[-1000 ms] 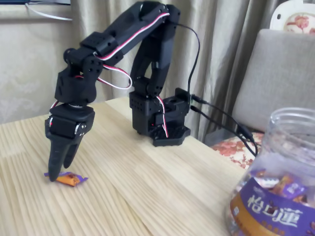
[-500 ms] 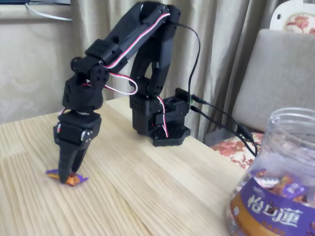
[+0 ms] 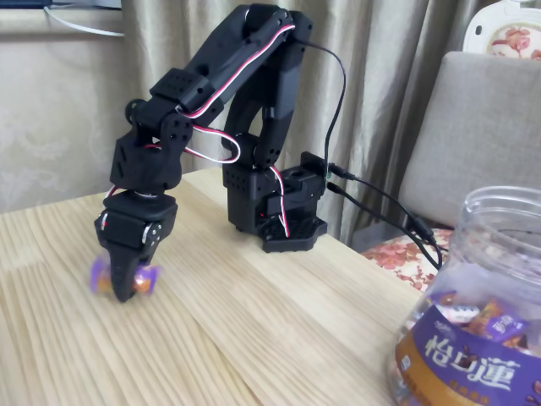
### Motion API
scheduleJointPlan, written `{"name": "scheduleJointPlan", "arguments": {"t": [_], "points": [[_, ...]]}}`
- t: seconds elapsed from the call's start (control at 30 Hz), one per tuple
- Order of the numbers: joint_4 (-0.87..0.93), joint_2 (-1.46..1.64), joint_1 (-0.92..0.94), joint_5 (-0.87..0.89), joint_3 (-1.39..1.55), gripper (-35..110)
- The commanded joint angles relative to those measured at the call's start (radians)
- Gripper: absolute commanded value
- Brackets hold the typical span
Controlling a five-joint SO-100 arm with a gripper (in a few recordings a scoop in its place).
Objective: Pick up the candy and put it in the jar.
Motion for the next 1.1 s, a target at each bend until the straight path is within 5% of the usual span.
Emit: {"name": "scheduleJointPlan", "arguments": {"t": [0.0, 0.27, 0.43, 0.8, 1.07], "points": [[0.0, 0.06, 0.0, 0.023, -0.011, 0], [0.081, 0.141, 0.049, 0.061, -0.081, 2], [0.127, 0.109, 0.104, 0.028, -0.132, 35], [0.584, 0.37, -0.012, -0.259, -0.127, 35], [0.67, 0.44, -0.207, -0.262, -0.077, 33]]}}
